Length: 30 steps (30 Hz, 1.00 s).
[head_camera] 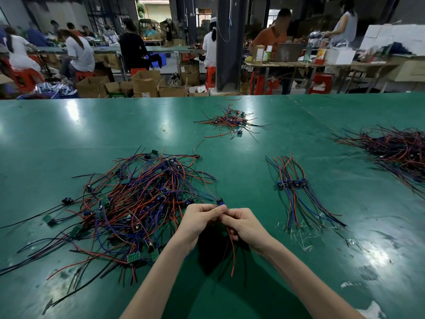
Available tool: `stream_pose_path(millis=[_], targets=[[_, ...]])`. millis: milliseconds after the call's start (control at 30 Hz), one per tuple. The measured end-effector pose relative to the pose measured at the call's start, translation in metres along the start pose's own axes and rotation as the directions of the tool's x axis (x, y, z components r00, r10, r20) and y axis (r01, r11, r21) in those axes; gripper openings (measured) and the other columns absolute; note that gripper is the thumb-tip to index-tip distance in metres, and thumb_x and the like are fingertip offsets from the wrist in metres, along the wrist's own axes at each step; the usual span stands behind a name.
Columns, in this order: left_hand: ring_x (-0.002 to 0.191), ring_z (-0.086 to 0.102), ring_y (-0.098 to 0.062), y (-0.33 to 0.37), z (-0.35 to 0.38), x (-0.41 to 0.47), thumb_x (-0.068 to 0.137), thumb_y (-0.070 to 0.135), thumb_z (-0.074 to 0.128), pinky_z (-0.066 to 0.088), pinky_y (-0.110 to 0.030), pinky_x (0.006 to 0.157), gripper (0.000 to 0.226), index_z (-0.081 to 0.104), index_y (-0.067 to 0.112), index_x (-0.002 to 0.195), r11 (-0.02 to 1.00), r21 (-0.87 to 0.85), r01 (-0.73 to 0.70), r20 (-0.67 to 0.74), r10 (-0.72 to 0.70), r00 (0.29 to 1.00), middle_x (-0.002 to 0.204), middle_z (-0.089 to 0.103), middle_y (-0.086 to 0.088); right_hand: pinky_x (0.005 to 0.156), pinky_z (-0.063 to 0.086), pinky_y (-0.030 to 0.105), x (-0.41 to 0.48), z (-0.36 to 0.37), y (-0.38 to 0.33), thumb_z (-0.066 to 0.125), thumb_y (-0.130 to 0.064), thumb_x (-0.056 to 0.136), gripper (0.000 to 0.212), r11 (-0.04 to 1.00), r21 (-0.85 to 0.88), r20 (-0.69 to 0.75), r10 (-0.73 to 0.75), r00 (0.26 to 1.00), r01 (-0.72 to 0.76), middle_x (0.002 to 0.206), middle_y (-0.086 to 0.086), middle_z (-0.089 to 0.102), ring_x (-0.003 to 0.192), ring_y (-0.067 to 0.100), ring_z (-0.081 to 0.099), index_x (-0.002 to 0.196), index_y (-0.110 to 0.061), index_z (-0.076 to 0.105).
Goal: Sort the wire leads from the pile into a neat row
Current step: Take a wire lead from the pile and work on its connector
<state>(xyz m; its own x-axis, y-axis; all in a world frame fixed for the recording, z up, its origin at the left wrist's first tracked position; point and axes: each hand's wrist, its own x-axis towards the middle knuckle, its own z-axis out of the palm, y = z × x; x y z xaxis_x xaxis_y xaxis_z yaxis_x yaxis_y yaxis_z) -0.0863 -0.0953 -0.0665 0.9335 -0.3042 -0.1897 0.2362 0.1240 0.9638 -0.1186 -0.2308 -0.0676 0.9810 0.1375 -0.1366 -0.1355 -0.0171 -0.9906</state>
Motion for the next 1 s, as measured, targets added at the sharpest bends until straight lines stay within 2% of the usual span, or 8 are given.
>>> stream_pose_path(millis=[133, 233, 300, 400, 567, 700, 833, 1000], targets=[[0.064, 0.061, -0.018, 0.002, 0.0, -0.001, 0.079, 0.007, 0.072, 0.052, -0.025, 0.068, 0.016, 0.071, -0.008, 0.083, 1.0, -0.01, 0.013, -0.004, -0.013, 1.0, 0.072, 0.066, -0.015, 0.036, 0.027, 0.014, 0.002, -0.001, 0.004, 0.05, -0.004, 0.097, 0.017, 1.0, -0.011, -0.013, -0.013, 1.0, 0.013, 0.039, -0.011, 0.038, 0.033, 0.002, 0.031, 0.091, 0.0, 0.065], [0.056, 0.057, -0.014, 0.003, 0.001, -0.001, 0.078, 0.005, 0.073, 0.049, -0.021, 0.059, 0.013, 0.069, -0.007, 0.077, 1.0, 0.004, 0.015, -0.016, -0.015, 1.0, 0.063, 0.063, -0.01, 0.037, 0.027, 0.015, 0.002, -0.002, 0.006, 0.055, -0.004, 0.094, 0.015, 0.999, -0.05, -0.009, -0.022, 1.0, 0.021, 0.042, -0.008, 0.039, 0.034, 0.003, 0.033, 0.089, -0.003, 0.07], [0.055, 0.057, -0.015, 0.003, 0.001, -0.002, 0.077, 0.005, 0.073, 0.049, -0.022, 0.057, 0.01, 0.07, -0.005, 0.074, 1.0, 0.016, 0.012, -0.016, -0.011, 1.0, 0.061, 0.064, -0.01, 0.036, 0.027, 0.016, 0.003, -0.003, 0.007, 0.061, -0.003, 0.09, 0.012, 0.995, -0.096, -0.01, -0.022, 1.0, 0.02, 0.044, -0.005, 0.042, 0.034, 0.004, 0.035, 0.085, -0.007, 0.071], [0.056, 0.06, -0.017, 0.002, 0.001, -0.003, 0.077, 0.003, 0.073, 0.052, -0.023, 0.056, 0.008, 0.072, -0.004, 0.074, 1.0, 0.012, 0.012, -0.008, -0.012, 1.0, 0.064, 0.068, -0.012, 0.035, 0.029, 0.017, 0.003, -0.004, 0.008, 0.065, -0.004, 0.087, 0.019, 0.99, -0.14, -0.015, -0.012, 1.0, 0.01, 0.043, -0.004, 0.044, 0.033, 0.006, 0.038, 0.074, -0.017, 0.071], [0.061, 0.061, -0.019, 0.001, 0.002, -0.003, 0.077, 0.006, 0.075, 0.05, -0.025, 0.06, 0.01, 0.073, -0.004, 0.075, 0.997, 0.076, -0.034, -0.012, 0.035, 0.999, 0.069, 0.068, -0.014, 0.033, 0.03, 0.017, 0.004, -0.007, 0.01, 0.066, -0.005, 0.084, 0.022, 0.985, -0.174, -0.038, -0.009, 0.999, 0.003, 0.041, -0.002, 0.047, 0.032, 0.007, 0.041, 0.067, -0.019, 0.071], [0.059, 0.062, -0.013, 0.002, 0.0, -0.004, 0.078, 0.012, 0.075, 0.049, -0.022, 0.058, 0.01, 0.076, 0.01, 0.069, 0.974, 0.208, -0.093, 0.007, 0.094, 0.996, 0.065, 0.071, -0.007, 0.034, 0.027, 0.019, 0.005, -0.008, 0.014, 0.069, -0.011, 0.081, 0.016, 0.988, -0.153, -0.121, -0.017, 0.993, -0.002, 0.049, 0.01, 0.047, 0.032, 0.011, 0.04, 0.066, -0.013, 0.072], [0.056, 0.058, -0.009, 0.003, -0.003, -0.003, 0.078, 0.016, 0.076, 0.046, -0.021, 0.056, 0.015, 0.076, 0.016, 0.063, 0.955, 0.274, -0.11, 0.01, 0.111, 0.994, 0.06, 0.069, -0.001, 0.037, 0.027, 0.021, 0.006, -0.006, 0.017, 0.074, -0.017, 0.079, 0.02, 0.986, -0.167, -0.171, -0.018, 0.985, -0.011, 0.048, 0.011, 0.046, 0.032, 0.014, 0.038, 0.066, -0.002, 0.068], [0.05, 0.052, -0.001, 0.002, -0.007, -0.001, 0.078, 0.017, 0.076, 0.04, -0.015, 0.051, 0.024, 0.073, 0.022, 0.055, 0.939, 0.327, -0.109, 0.015, 0.111, 0.994, 0.054, 0.064, 0.007, 0.037, 0.027, 0.019, 0.004, -0.008, 0.016, 0.075, -0.025, 0.074, 0.025, 0.979, -0.2, -0.218, -0.016, 0.976, -0.029, 0.04, 0.006, 0.043, 0.031, 0.014, 0.038, 0.058, -0.008, 0.067]])
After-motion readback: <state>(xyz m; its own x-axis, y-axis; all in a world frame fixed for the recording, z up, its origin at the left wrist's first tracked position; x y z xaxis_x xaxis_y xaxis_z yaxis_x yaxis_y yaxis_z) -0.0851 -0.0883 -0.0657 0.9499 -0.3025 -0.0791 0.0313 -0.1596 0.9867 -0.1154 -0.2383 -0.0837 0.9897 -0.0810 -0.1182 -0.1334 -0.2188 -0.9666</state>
